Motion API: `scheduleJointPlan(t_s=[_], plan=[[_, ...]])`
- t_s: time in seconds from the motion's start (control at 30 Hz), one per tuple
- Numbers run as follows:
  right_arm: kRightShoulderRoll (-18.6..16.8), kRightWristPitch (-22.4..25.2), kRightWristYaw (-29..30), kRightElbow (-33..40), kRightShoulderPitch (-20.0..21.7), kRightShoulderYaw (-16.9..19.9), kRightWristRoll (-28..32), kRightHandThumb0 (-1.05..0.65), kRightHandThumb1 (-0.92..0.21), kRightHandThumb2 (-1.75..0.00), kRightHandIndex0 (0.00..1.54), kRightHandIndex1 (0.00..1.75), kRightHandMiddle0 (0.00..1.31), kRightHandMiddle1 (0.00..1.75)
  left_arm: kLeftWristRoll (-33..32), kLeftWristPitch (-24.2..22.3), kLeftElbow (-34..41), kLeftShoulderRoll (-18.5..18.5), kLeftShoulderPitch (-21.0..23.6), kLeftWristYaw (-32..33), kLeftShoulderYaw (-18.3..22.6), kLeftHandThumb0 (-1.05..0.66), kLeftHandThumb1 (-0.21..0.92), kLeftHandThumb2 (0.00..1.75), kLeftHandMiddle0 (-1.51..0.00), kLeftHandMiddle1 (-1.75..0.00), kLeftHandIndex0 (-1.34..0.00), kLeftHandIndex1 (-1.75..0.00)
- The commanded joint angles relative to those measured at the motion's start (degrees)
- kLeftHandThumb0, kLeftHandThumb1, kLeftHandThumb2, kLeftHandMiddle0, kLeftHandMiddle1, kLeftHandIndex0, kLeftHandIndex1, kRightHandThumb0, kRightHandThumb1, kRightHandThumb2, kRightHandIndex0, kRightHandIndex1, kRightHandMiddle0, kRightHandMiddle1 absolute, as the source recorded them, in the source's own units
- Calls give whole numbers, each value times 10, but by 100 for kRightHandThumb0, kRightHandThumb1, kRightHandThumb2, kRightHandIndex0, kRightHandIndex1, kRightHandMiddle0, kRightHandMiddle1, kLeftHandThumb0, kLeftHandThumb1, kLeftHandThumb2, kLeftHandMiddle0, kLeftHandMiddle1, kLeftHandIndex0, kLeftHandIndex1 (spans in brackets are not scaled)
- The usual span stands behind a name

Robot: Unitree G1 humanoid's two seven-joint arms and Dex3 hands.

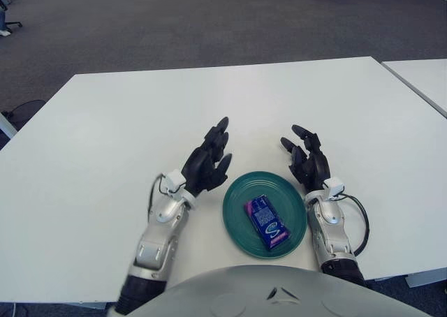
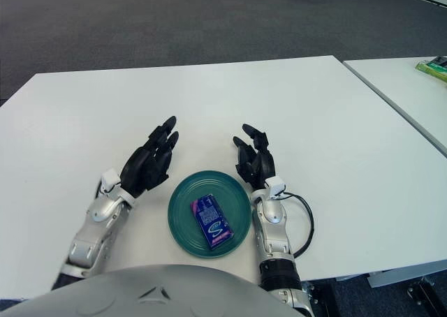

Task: Put the gum into the plate.

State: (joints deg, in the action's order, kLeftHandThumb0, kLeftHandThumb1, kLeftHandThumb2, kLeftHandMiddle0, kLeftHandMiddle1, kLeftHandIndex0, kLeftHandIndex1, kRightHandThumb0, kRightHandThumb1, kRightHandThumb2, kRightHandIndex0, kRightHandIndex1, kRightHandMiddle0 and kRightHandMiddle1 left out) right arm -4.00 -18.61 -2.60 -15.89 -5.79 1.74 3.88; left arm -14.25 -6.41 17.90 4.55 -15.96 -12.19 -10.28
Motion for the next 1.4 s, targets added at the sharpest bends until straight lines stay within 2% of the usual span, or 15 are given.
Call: scheduleJointPlan(t_s=[0.0, 0.23, 0.37, 0.57, 0.77, 1.03, 1.37], plan=[[-1, 51, 1, -78, -49, 10, 10, -58, -92, -55, 51, 24, 0, 77, -21, -33, 25, 12, -9, 39, 28, -105, 92, 81, 0, 0, 0, 0], [-1, 52, 1, -79, -47, 11, 8, -57, -92, -55, 51, 24, 0, 76, -35, -56, 19, -7, -18, 46, 74, -105, 92, 92, 0, 0, 0, 0], [0, 52, 1, -81, -45, 12, 8, -57, -92, -55, 51, 24, 0, 77, -22, -41, 2, -17, -35, 44, 86, -105, 92, 95, 0, 0, 0, 0], [4, 49, -3, -84, -45, 15, 9, -57, -92, -57, 52, 24, 0, 79, 8, 16, -41, -25, -64, 28, 75, -105, 92, 99, 0, 0, 0, 0], [8, 50, -7, -86, -43, 19, 9, -57, -92, -58, 52, 25, 0, 80, 26, 72, -109, -13, -80, 28, 61, -105, 92, 104, 0, 0, 0, 0], [11, 55, -12, -84, -42, 23, 12, -56, -92, -58, 51, 24, 0, 78, 63, 163, -250, -5, -56, 52, 77, -105, 92, 109, 0, 0, 0, 0], [16, 58, -18, -83, -41, 26, 18, -56, -92, -55, 52, 25, 0, 80, 98, 213, -316, 7, -46, 88, 85, -105, 92, 111, 0, 0, 0, 0]])
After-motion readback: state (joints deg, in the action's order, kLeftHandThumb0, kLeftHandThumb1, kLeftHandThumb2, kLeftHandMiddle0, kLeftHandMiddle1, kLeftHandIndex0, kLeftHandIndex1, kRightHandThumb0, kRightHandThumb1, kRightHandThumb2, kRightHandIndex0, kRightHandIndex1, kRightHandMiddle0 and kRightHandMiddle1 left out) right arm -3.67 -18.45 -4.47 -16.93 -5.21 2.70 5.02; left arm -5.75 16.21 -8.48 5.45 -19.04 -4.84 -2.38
